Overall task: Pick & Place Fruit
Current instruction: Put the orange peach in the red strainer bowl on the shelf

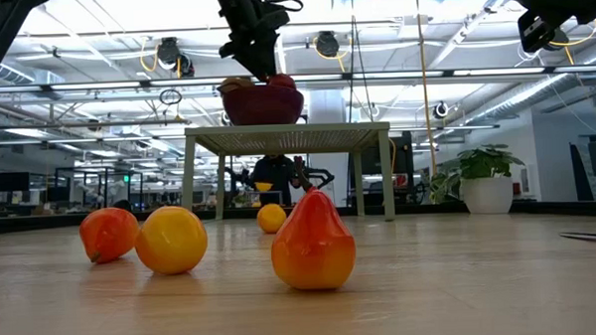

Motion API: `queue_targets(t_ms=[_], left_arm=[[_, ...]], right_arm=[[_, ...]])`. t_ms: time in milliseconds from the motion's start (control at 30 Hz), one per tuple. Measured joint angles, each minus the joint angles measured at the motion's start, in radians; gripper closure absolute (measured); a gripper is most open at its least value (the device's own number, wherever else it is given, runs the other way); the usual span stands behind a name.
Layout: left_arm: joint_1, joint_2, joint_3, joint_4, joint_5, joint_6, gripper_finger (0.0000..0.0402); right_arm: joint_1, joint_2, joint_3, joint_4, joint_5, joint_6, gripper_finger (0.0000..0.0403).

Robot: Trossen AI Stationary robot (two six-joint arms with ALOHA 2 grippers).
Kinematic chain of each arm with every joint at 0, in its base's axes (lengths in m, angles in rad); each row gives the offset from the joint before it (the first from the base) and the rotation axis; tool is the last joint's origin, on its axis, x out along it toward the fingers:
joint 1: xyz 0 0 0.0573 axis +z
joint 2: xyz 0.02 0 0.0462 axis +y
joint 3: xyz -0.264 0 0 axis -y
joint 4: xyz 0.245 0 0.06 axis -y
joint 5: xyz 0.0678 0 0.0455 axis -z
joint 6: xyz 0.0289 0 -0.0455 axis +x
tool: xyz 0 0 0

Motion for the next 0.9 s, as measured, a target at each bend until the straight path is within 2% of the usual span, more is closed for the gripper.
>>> queue_targets(t_ms=[167,400,667,900], left_arm=[[0.000,0.000,0.000,0.002,-0.001,0.009,0.0227],[0.000,-0.004,0.012,0.028,-0.003,0.024,0.0222],[-0.048,-0.010,0.153,-0.011,-0.009,0.074,0.0222],[-0.170,-0.011,0.283,-0.108,-0.001,0.039,0.0222]], right_arm=[[0.000,0.000,0.000,0.000,0.000,0.000,0.0403],[0.000,0.000,0.000,0.000,0.000,0.000,0.0403],[0.000,0.000,0.000,0.000,0.000,0.000,0.0403],[0.000,0.000,0.000,0.000,0.000,0.000,0.0403]])
